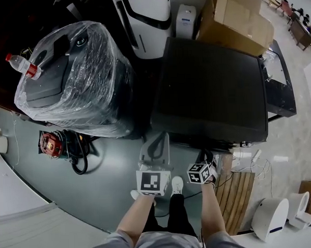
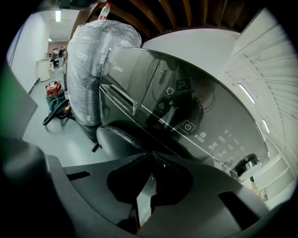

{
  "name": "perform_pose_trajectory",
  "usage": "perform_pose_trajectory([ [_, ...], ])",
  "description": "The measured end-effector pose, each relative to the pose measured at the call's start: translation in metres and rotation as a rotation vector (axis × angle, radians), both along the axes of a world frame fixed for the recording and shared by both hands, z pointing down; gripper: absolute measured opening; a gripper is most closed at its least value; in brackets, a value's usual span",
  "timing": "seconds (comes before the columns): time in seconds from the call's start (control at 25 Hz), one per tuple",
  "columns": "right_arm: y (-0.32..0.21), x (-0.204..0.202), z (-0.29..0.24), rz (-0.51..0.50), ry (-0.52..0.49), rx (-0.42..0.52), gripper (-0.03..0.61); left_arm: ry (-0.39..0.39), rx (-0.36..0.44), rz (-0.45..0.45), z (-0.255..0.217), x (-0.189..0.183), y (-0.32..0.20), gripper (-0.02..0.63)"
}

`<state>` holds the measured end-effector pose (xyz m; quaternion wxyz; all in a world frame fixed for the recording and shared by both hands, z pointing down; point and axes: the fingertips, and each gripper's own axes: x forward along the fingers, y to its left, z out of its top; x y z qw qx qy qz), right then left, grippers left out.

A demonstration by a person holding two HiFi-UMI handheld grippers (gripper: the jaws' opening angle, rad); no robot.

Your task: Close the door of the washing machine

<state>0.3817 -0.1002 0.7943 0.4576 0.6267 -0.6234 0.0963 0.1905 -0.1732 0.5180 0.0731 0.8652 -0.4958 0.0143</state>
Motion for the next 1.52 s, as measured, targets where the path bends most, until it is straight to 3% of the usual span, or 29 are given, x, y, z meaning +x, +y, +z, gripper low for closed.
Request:
perform_pose_trajectory([
  [0.4, 0.003, 0.0, 0.002, -0.003, 0.021, 0.003, 0.0, 0.004, 0.0, 0.007, -0.004, 0.002, -0.001, 0.0],
  [0.76, -0.004, -0.005, -0.021, 0.036, -0.038, 0.043, 0.0, -0.008, 0.029, -0.009, -0.023, -0.019, 0.0, 0.0],
  [1.04, -0.025, -0.042, -0.086, 0.042, -0.131, 0.168, 0.0, -0.004, 0.051, -0.035, -0.045, -0.043, 0.003, 0.0],
  [1.52, -0.062, -0.13, -0.241, 0.002, -0.313, 0.403, 0.0, -0.001, 0.085, -0.109, -0.094, -0.106, 0.007, 0.0],
])
